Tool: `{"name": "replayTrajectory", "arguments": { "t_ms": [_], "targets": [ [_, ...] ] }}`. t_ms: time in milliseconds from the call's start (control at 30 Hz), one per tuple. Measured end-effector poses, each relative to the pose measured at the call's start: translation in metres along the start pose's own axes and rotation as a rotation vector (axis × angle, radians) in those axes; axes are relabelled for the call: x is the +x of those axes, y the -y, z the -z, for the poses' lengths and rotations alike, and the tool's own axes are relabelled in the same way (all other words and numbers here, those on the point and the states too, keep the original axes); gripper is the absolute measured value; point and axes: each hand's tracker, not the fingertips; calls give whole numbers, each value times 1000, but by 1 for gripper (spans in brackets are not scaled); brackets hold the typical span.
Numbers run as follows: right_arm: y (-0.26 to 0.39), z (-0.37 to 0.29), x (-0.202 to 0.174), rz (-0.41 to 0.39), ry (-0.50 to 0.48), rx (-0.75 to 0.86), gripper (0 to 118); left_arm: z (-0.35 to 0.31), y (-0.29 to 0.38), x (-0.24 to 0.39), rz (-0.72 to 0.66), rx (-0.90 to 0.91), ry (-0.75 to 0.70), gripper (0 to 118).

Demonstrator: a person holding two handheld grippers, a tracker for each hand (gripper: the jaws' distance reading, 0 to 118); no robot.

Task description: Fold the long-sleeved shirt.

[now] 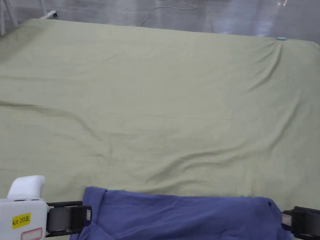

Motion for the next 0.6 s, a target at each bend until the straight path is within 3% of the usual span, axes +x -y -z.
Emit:
{"name": "replayTrajectory", "arguments": {
  "t_ms": [33, 67, 100, 133, 167, 200, 300, 333, 367, 400, 500, 600],
  "targets": [
    [9, -14, -4, 40, -25, -18, 98, -2, 6, 5, 24, -49, -6, 87],
    [14, -16, -5, 53, -62, -46, 72, -2, 12, 8, 52, -84, -27, 24],
    [24, -16, -7, 80, -103, -41, 44, 1, 18, 11, 78, -108, -36, 0],
    [31, -14, -11, 83, -127, -30, 26, 6, 23, 11, 83, -110, -39, 0],
    [36, -12, -16, 72, -120, -38, 26, 11, 27, 10, 69, -121, -28, 0],
    [42, -5, -22, 67, -101, -54, 0, 18, 27, 5, 38, -137, 25, 0],
    [51, 6, -33, 42, -188, -82, 0, 31, 13, -22, -123, -61, 131, 0],
    [51, 8, -36, 49, -227, -86, 0, 38, 4, -33, -142, -15, 131, 16],
    [50, 10, -39, 47, -248, -90, 0, 47, -2, -43, -151, -13, 146, 81],
    [49, 12, -41, 38, -265, -91, 0, 63, -8, -53, -174, -62, 174, 118],
    [41, 15, -45, -4, -334, -78, 0, 101, -24, -77, -270, -179, 241, 118],
    [36, 18, -47, -25, -433, -68, 0, 149, -2, -93, -477, -315, 489, 118]
  ]
}}
